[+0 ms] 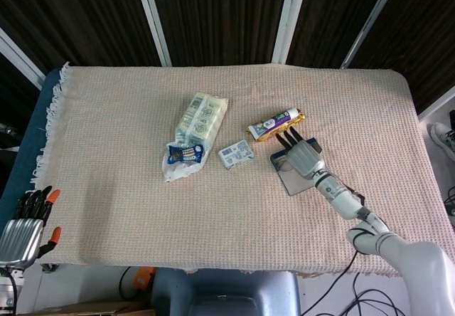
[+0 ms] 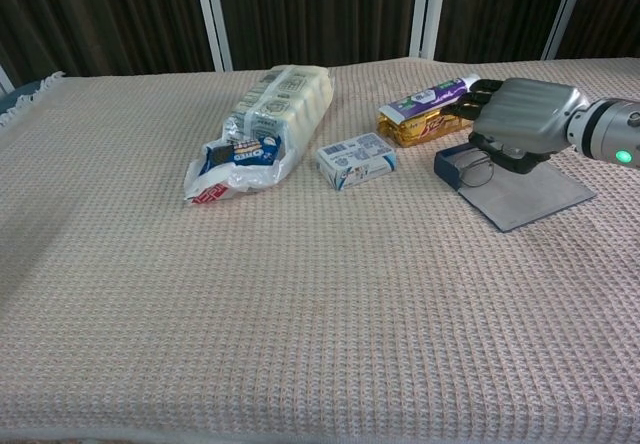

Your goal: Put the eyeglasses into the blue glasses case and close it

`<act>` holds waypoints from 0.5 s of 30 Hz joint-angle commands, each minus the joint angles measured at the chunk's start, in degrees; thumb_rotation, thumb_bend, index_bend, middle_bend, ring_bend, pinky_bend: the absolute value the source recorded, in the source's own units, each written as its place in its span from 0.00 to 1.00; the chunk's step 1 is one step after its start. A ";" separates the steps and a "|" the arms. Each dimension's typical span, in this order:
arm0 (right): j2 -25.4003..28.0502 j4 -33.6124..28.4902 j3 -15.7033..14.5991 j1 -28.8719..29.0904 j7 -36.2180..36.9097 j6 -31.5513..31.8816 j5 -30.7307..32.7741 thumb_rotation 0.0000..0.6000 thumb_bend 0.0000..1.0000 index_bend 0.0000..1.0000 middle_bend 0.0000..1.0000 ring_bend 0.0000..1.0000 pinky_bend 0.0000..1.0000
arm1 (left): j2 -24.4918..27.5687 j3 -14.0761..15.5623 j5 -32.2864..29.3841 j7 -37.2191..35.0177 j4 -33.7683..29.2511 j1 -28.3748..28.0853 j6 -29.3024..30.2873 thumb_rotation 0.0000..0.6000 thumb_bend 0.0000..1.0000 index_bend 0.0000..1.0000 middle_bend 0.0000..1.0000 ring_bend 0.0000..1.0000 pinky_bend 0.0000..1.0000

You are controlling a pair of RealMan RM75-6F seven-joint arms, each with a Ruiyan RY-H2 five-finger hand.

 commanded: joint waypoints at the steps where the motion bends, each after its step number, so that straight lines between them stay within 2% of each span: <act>1: -0.43 0.36 0.52 0.39 -0.41 -0.64 0.70 1.00 0.70 0.63 0.07 0.00 0.00 | -0.03 -0.05 -0.12 0.07 -0.01 -0.06 -0.08 1.00 0.41 0.00 0.00 0.00 0.06; 10: -1.04 0.06 0.90 0.58 -0.26 0.06 1.32 1.00 0.54 0.57 0.07 0.00 0.00 | 0.14 -0.07 -0.55 0.18 -0.25 -0.09 -0.23 1.00 0.41 0.00 0.00 0.00 0.06; 13: -0.32 -1.09 1.17 0.00 1.33 2.32 1.13 1.00 0.43 0.55 0.07 0.00 0.00 | 0.27 -0.02 -0.40 0.01 -0.36 -0.01 0.00 1.00 0.41 0.00 0.00 0.00 0.06; 15: 0.68 -2.15 1.20 -0.53 1.87 4.33 0.71 1.00 0.33 0.52 0.07 0.00 0.00 | 0.29 0.03 -0.26 -0.12 -0.36 0.04 0.15 1.00 0.41 0.00 0.00 0.00 0.06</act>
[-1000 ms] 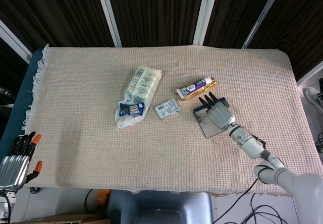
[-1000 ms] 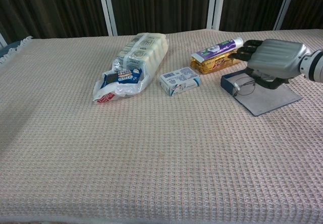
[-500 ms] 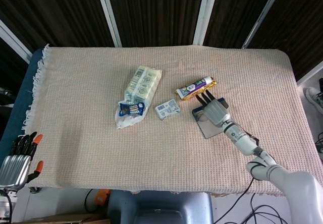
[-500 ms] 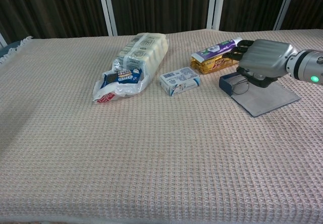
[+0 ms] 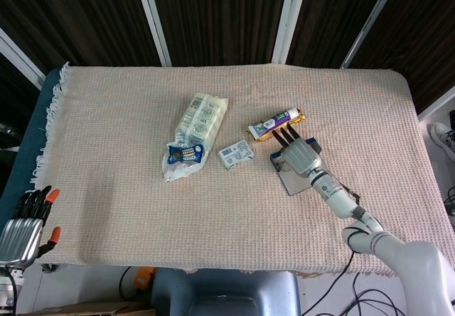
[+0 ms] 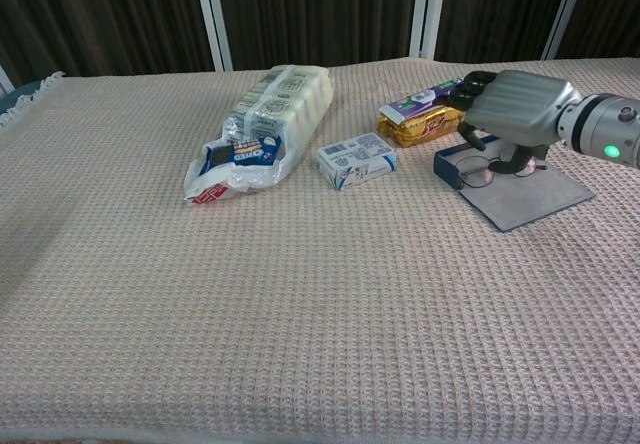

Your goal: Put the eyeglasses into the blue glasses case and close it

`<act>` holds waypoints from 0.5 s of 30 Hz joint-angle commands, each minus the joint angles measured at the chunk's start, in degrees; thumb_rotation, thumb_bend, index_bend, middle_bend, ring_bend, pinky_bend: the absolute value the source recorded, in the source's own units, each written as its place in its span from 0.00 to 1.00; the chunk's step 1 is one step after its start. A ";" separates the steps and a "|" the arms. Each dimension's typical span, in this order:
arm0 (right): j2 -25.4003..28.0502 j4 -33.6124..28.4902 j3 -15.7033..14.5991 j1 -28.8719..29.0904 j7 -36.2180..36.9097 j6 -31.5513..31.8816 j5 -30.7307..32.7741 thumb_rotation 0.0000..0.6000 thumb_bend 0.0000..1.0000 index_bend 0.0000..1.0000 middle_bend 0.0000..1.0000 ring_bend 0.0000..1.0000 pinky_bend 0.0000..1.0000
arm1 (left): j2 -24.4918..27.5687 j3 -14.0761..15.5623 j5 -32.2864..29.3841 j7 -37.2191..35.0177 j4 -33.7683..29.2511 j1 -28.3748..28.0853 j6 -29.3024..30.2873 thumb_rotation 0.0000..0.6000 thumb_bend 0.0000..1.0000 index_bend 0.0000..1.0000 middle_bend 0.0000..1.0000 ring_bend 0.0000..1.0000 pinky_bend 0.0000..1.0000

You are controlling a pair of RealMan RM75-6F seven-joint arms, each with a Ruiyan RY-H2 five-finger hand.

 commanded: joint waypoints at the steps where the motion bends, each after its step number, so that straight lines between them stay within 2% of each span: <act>1: 1.61 -1.81 0.19 -0.93 1.02 3.09 -0.59 1.00 0.30 0.52 0.07 0.00 0.00 | 0.02 0.07 0.12 -0.11 0.00 0.03 0.06 1.00 0.41 0.00 0.00 0.00 0.06; 3: 2.54 -2.78 0.33 -1.35 1.08 4.28 -0.64 1.00 0.26 0.50 0.07 0.00 0.00 | 0.02 0.16 0.22 -0.09 -0.04 -0.01 -0.04 1.00 0.41 0.00 0.00 0.00 0.06; 8: 3.65 -4.01 0.99 -1.48 0.40 3.90 0.51 1.00 0.25 0.47 0.06 0.00 0.00 | -0.02 0.28 0.48 0.05 -0.16 0.01 0.10 1.00 0.41 0.00 0.00 0.00 0.06; 15: 1.76 -1.07 1.36 0.20 -2.32 -0.38 2.15 1.00 0.25 0.47 0.06 0.00 0.00 | -0.17 0.10 -0.06 0.23 -0.02 -0.31 -0.54 1.00 0.41 0.00 0.00 0.01 0.06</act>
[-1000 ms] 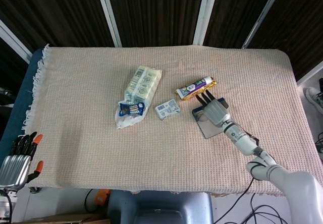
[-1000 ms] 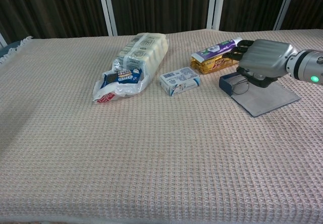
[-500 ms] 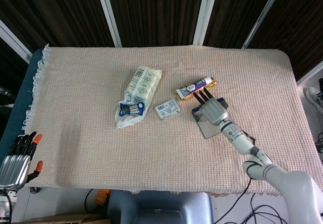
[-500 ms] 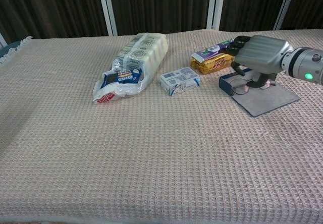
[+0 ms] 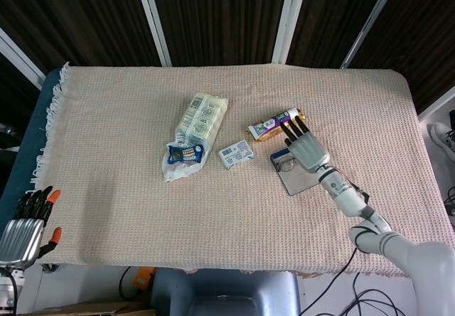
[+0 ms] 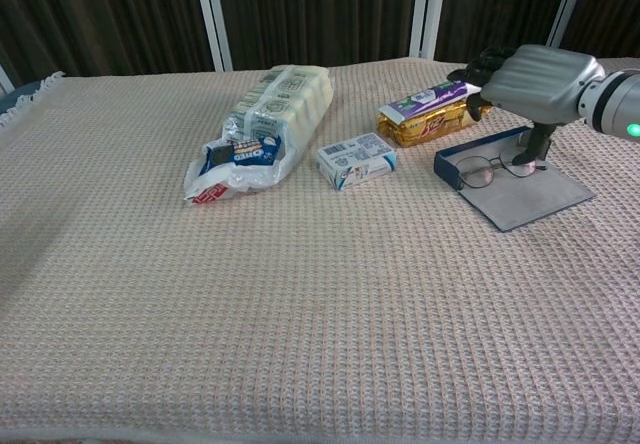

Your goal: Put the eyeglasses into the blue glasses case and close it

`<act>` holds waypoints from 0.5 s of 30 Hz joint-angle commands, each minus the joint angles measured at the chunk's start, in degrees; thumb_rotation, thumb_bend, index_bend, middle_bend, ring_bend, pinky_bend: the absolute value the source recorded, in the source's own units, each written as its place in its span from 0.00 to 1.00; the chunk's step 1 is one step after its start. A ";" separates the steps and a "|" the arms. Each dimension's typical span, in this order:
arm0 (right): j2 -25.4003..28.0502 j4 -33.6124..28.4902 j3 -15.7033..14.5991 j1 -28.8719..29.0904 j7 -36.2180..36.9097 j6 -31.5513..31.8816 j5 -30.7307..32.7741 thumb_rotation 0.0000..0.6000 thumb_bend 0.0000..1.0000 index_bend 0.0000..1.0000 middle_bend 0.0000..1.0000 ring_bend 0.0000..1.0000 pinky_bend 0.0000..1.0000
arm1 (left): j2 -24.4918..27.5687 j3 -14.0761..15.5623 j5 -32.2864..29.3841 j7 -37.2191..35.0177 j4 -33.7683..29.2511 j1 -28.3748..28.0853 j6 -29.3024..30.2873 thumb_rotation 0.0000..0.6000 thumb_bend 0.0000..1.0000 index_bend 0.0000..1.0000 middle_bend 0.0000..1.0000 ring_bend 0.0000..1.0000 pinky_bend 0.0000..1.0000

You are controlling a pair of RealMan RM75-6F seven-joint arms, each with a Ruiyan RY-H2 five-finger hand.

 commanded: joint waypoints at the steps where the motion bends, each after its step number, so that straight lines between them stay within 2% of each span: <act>1: -1.40 1.78 0.13 1.10 -1.26 -2.20 0.76 1.00 0.25 0.47 0.06 0.00 0.00 | -0.06 0.01 -0.05 0.15 0.01 -0.12 -0.18 1.00 0.41 0.00 0.00 0.01 0.06; 15: -4.14 5.12 0.01 2.74 -1.45 -4.68 1.39 1.00 0.25 0.55 0.06 0.00 0.00 | -0.02 -0.07 -0.36 0.03 0.08 -0.26 -0.34 1.00 0.41 0.00 0.00 0.01 0.06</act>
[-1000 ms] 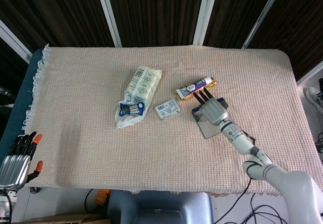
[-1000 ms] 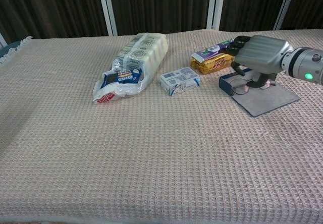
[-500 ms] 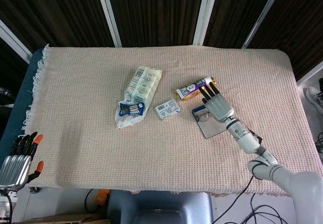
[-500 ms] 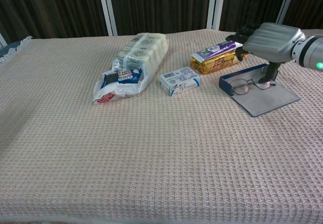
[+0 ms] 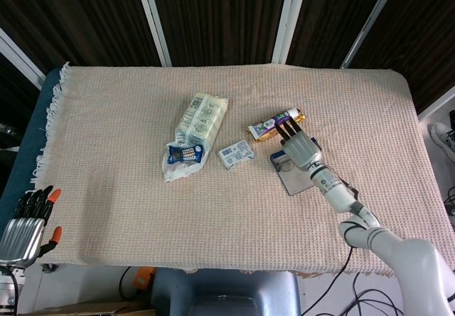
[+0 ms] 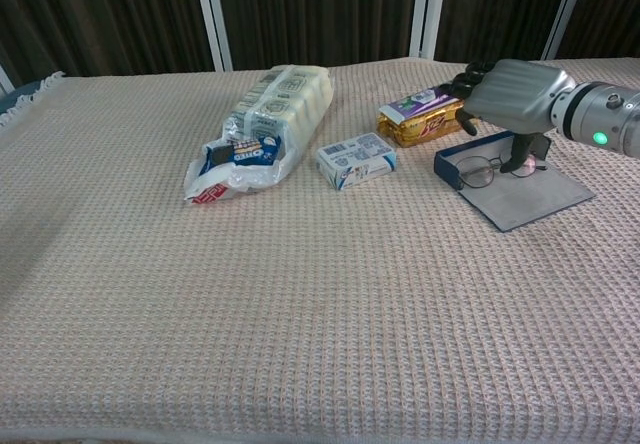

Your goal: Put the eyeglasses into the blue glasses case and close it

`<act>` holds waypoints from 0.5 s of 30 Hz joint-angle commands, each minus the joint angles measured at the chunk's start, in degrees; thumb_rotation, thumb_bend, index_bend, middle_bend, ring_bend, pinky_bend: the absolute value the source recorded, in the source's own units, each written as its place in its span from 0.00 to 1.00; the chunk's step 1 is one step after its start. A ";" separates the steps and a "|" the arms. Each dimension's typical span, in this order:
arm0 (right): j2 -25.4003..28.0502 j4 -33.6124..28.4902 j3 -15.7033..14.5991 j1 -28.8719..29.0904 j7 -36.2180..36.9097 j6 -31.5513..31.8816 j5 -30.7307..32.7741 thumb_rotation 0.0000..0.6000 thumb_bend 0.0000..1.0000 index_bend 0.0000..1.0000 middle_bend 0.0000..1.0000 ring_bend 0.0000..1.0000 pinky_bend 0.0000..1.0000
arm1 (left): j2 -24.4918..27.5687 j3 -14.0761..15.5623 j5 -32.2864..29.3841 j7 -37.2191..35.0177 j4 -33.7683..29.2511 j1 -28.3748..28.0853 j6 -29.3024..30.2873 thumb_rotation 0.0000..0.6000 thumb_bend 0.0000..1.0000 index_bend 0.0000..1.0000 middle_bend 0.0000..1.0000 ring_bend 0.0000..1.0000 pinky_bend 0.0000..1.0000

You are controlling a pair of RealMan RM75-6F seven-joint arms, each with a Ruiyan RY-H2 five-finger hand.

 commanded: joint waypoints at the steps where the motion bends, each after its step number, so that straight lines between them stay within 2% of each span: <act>1: -0.30 0.42 -0.18 0.25 -0.16 -0.46 0.03 1.00 0.25 0.55 0.06 0.00 0.00 | -0.01 0.00 0.02 -0.01 0.01 0.02 0.08 1.00 0.41 0.00 0.00 0.01 0.06; 10: -1.40 1.42 0.39 1.03 -0.91 -1.38 0.97 1.00 0.25 0.60 0.06 0.00 0.00 | 0.04 -0.03 0.05 -0.25 0.05 0.02 0.23 1.00 0.41 0.00 0.00 0.01 0.06; 15: -1.80 1.49 0.60 1.30 -1.80 -1.86 1.55 1.00 0.32 0.63 0.06 0.00 0.00 | 0.12 -0.03 0.12 -0.51 0.10 0.03 0.32 1.00 0.41 0.00 0.00 0.01 0.06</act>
